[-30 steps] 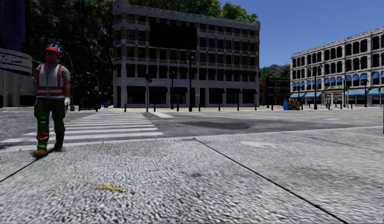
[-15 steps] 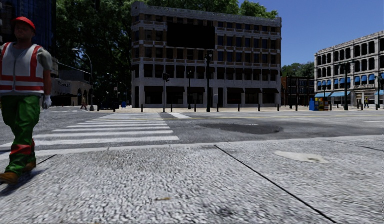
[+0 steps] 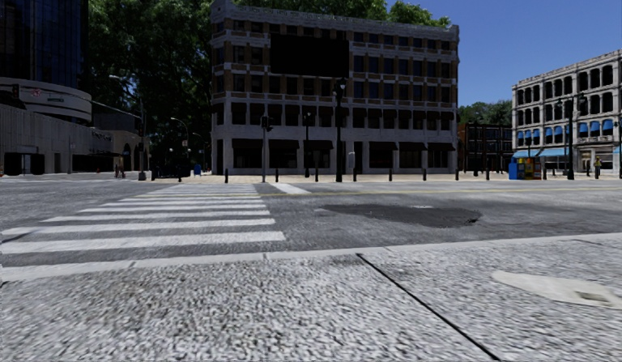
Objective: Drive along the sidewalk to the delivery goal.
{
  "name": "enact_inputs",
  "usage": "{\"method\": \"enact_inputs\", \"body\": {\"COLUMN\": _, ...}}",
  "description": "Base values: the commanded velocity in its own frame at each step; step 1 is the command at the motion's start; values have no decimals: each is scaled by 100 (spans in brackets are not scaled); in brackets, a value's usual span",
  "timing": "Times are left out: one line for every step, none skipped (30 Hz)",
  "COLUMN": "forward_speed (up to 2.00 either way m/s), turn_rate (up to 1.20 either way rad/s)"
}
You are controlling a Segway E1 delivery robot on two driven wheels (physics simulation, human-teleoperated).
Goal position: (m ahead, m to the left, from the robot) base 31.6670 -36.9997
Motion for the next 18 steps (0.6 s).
{"method": "enact_inputs", "body": {"forward_speed": 200, "turn_rate": 17}}
{"method": "enact_inputs", "body": {"forward_speed": 200, "turn_rate": 44}}
{"method": "enact_inputs", "body": {"forward_speed": 200, "turn_rate": 67}}
{"method": "enact_inputs", "body": {"forward_speed": 200, "turn_rate": 72}}
{"method": "enact_inputs", "body": {"forward_speed": 200, "turn_rate": 74}}
{"method": "enact_inputs", "body": {"forward_speed": 200, "turn_rate": 74}}
{"method": "enact_inputs", "body": {"forward_speed": 200, "turn_rate": 72}}
{"method": "enact_inputs", "body": {"forward_speed": 200, "turn_rate": 48}}
{"method": "enact_inputs", "body": {"forward_speed": 200, "turn_rate": 38}}
{"method": "enact_inputs", "body": {"forward_speed": 200, "turn_rate": 32}}
{"method": "enact_inputs", "body": {"forward_speed": 200, "turn_rate": 32}}
{"method": "enact_inputs", "body": {"forward_speed": 200, "turn_rate": 26}}
{"method": "enact_inputs", "body": {"forward_speed": 200, "turn_rate": 23}}
{"method": "enact_inputs", "body": {"forward_speed": 200, "turn_rate": 23}}
{"method": "enact_inputs", "body": {"forward_speed": 200, "turn_rate": 22}}
{"method": "enact_inputs", "body": {"forward_speed": 200, "turn_rate": 26}}
{"method": "enact_inputs", "body": {"forward_speed": 200, "turn_rate": 71}}
{"method": "enact_inputs", "body": {"forward_speed": 200, "turn_rate": 120}}
